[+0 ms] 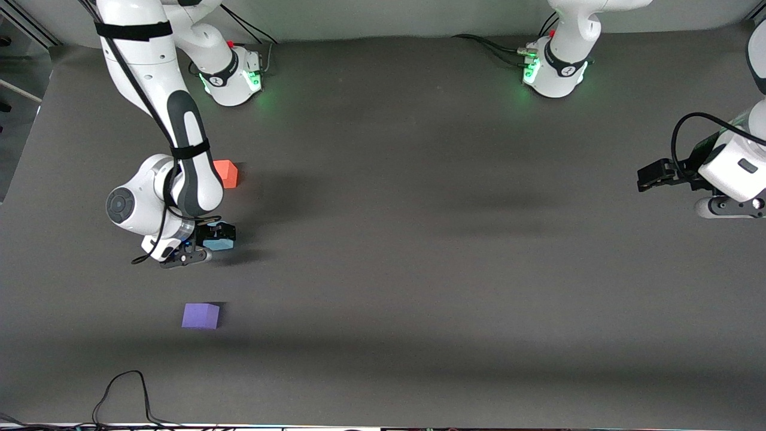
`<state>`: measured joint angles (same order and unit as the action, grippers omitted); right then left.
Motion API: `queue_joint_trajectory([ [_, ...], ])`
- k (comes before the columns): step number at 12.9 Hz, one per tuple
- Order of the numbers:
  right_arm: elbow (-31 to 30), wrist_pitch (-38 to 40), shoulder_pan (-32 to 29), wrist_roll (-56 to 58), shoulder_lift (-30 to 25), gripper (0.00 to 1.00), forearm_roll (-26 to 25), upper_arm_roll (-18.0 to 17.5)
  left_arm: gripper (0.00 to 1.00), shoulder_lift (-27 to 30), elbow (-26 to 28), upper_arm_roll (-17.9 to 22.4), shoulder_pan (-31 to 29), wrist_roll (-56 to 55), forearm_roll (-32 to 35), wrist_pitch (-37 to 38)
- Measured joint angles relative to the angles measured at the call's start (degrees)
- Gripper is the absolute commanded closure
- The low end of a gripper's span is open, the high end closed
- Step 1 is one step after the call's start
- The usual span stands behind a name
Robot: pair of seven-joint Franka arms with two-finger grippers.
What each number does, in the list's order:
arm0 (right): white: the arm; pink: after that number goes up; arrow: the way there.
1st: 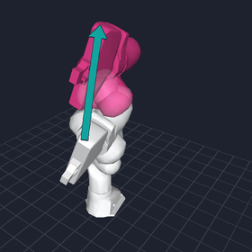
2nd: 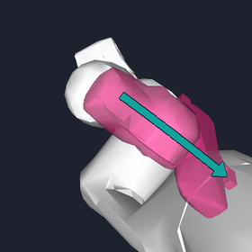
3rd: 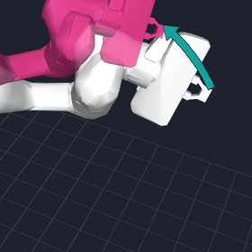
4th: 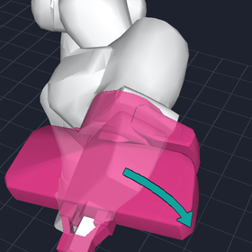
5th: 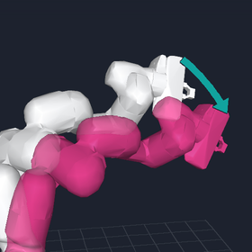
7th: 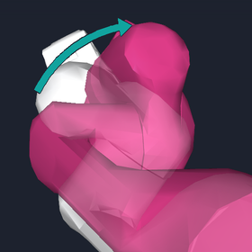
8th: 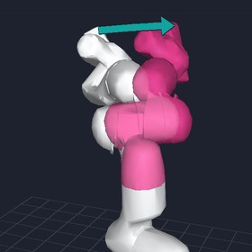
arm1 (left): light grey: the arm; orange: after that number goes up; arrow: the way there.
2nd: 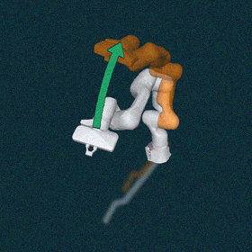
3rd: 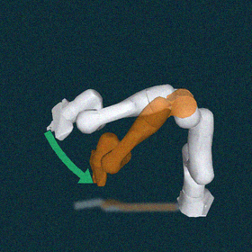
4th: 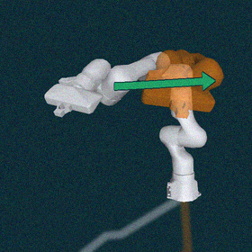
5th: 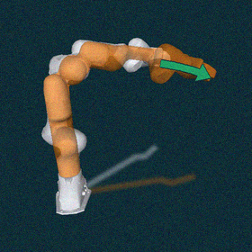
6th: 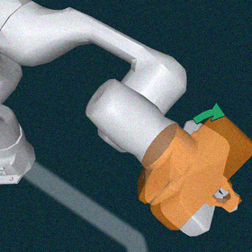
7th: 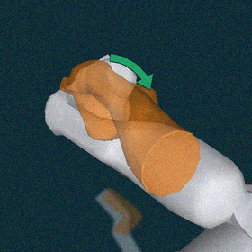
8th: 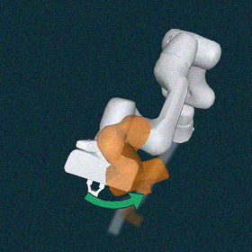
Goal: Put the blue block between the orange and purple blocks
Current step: 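Lower the blue cube between the orange and purple cubes, then open the right gripper and release the blue cube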
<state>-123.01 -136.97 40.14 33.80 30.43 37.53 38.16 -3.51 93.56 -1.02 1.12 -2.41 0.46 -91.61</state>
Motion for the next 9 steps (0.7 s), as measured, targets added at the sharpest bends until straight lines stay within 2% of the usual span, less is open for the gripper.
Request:
queue_joint_trajectory([
  [2,2.22,5.01,0.26,-1.06,-1.62,0.00,-3.47,1.06,0.00,-0.01,0.00,0.00,0.00,0.00,0.00,0.00],
  [5,7.89,15.71,0.44,-9.86,-7.43,0.00,-12.61,1.87,0.00,-0.03,0.00,0.00,0.00,0.00,0.00,0.00],
  [9,20.79,35.11,0.77,-18.98,-13.96,0.00,-17.82,1.89,0.00,-0.05,0.00,0.00,0.00,0.00,0.00,-0.03],
])
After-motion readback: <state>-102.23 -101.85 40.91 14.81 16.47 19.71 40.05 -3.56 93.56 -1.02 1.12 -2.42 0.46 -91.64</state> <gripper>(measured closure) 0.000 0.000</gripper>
